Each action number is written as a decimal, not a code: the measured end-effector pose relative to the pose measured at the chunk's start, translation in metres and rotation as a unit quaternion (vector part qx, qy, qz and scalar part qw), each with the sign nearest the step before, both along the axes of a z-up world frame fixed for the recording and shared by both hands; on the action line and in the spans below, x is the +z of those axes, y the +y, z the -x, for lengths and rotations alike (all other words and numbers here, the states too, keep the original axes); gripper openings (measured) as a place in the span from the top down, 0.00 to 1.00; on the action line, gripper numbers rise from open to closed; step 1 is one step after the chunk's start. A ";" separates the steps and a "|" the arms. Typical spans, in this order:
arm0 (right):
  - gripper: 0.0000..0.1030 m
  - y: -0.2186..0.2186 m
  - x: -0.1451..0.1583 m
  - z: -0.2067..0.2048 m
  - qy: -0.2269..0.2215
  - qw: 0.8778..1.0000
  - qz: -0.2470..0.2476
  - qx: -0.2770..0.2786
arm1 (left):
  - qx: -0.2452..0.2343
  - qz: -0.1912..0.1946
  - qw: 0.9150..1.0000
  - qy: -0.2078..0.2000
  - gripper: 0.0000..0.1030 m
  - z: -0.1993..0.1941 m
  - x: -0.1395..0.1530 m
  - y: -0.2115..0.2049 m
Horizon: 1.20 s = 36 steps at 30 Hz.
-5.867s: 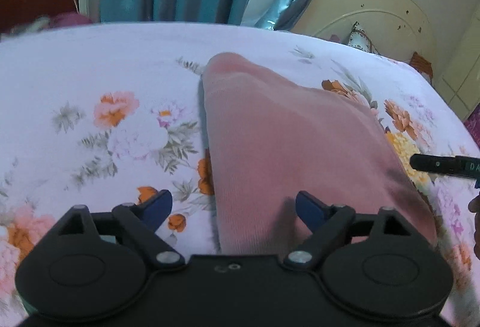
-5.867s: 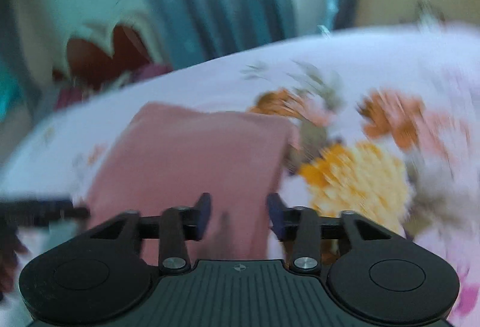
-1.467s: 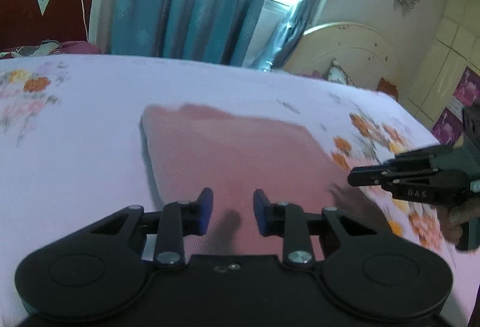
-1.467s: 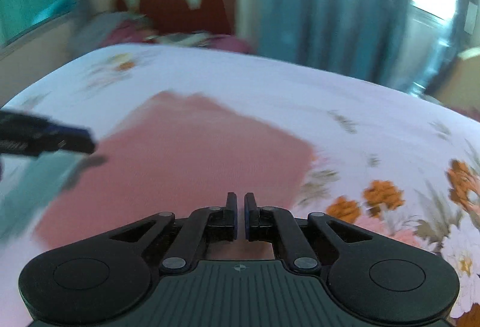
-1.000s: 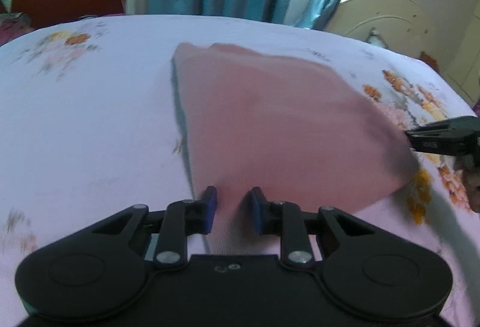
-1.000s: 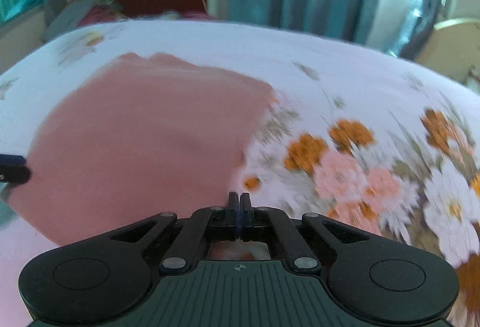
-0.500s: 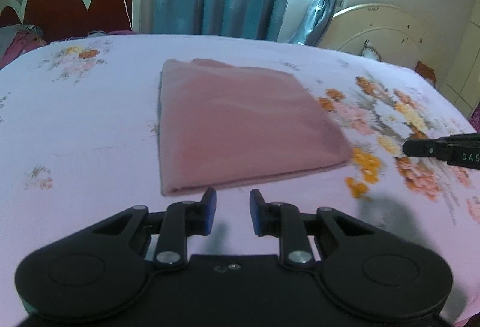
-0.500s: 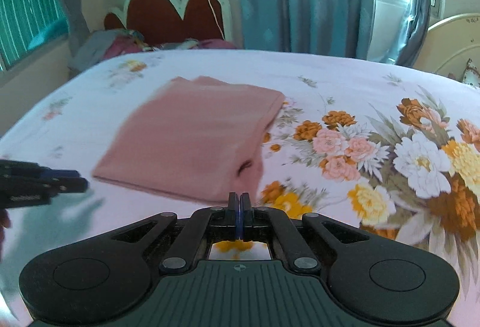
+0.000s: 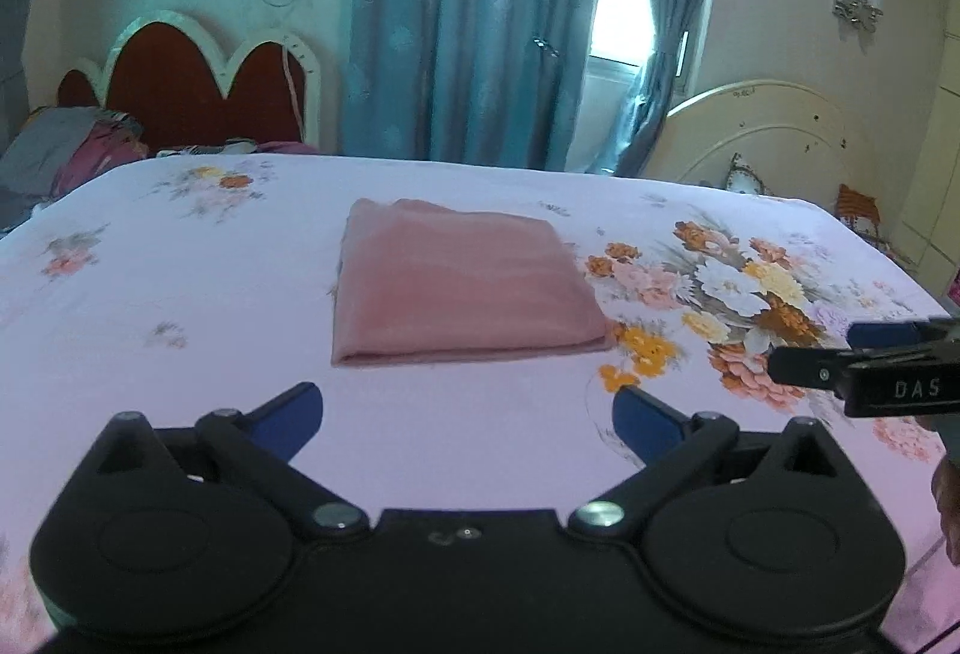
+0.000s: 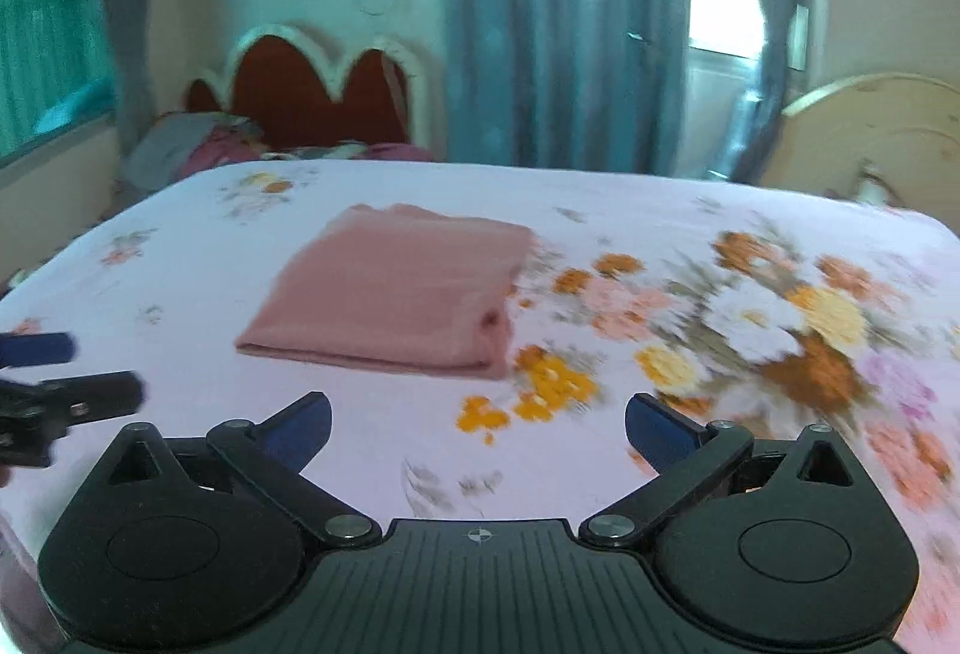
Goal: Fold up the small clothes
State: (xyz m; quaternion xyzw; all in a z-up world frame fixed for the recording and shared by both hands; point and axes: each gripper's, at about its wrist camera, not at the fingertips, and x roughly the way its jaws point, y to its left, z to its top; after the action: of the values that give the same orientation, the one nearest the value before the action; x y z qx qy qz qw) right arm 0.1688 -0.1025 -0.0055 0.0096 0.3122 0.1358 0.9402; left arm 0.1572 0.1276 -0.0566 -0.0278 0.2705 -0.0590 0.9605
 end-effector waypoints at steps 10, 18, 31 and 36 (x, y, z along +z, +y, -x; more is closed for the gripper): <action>0.00 -0.011 0.016 0.071 -0.004 1.000 0.003 -0.025 | 0.008 0.004 1.000 -0.014 0.00 0.060 0.018 -0.011; 0.00 0.001 0.027 0.096 -0.020 0.999 0.020 -0.022 | 0.005 0.013 1.000 -0.024 0.00 0.081 0.019 -0.013; 0.00 -0.001 0.035 0.104 -0.029 0.999 0.015 -0.026 | 0.003 0.010 0.999 -0.037 0.00 0.088 0.026 -0.012; 0.00 -0.001 0.036 0.104 -0.030 0.999 0.015 -0.028 | 0.004 0.009 0.999 -0.037 0.00 0.088 0.026 -0.012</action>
State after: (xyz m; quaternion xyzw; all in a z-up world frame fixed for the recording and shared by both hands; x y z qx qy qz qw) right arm 0.0650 -0.1030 0.0306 0.0002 0.2859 0.1052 0.9525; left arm 0.0689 0.1157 -0.0306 -0.0356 0.2338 -0.0590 0.9698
